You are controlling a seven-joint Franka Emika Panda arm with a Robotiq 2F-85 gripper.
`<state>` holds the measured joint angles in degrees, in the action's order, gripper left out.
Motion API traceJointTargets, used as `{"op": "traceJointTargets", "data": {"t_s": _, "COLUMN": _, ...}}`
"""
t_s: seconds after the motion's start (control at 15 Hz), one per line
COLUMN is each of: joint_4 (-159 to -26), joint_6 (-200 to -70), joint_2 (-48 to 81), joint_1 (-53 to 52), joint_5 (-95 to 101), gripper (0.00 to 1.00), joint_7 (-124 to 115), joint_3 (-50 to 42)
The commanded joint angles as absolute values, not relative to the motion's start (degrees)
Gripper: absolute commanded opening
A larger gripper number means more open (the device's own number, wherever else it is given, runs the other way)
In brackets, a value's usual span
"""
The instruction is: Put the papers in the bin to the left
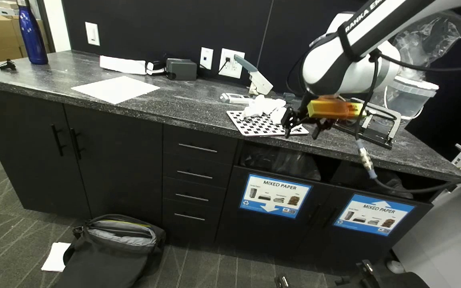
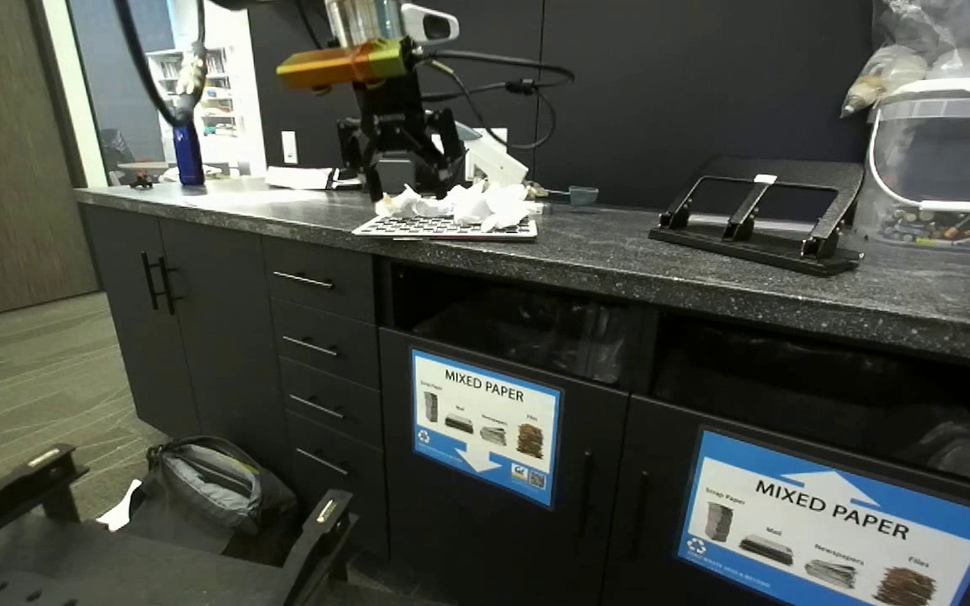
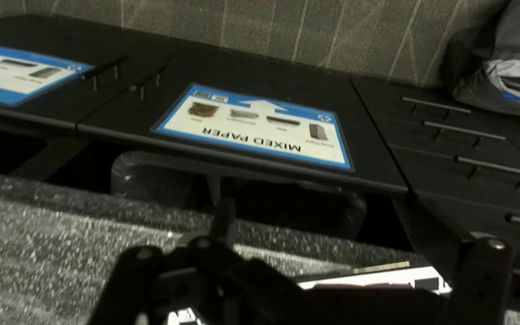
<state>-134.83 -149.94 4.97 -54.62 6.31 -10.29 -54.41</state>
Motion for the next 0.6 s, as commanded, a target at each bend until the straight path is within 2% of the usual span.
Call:
{"op": "traceJointTargets", "data": {"t_s": 0.0, "joint_4": -125.5, "joint_6": -145.2, "joint_2": 4.5, "joint_1": -41.3, "joint_5": 5.7, "gripper": 1.00, "joint_7": -7.4, "joint_3": -41.0}}
{"op": "traceJointTargets", "data": {"t_s": 0.27, "joint_4": -117.6, "joint_6": -146.2, "joint_2": 12.0, "joint_1": -23.3, "joint_5": -5.3, "gripper": 1.00, "joint_7": 1.9, "joint_3": -24.3}}
{"op": "traceJointTargets", "data": {"t_s": 0.53, "joint_4": -109.3, "joint_6": -146.0, "joint_2": 20.9, "joint_1": -7.7, "joint_5": -4.6, "gripper": 1.00, "joint_7": 5.7, "joint_3": -11.8}}
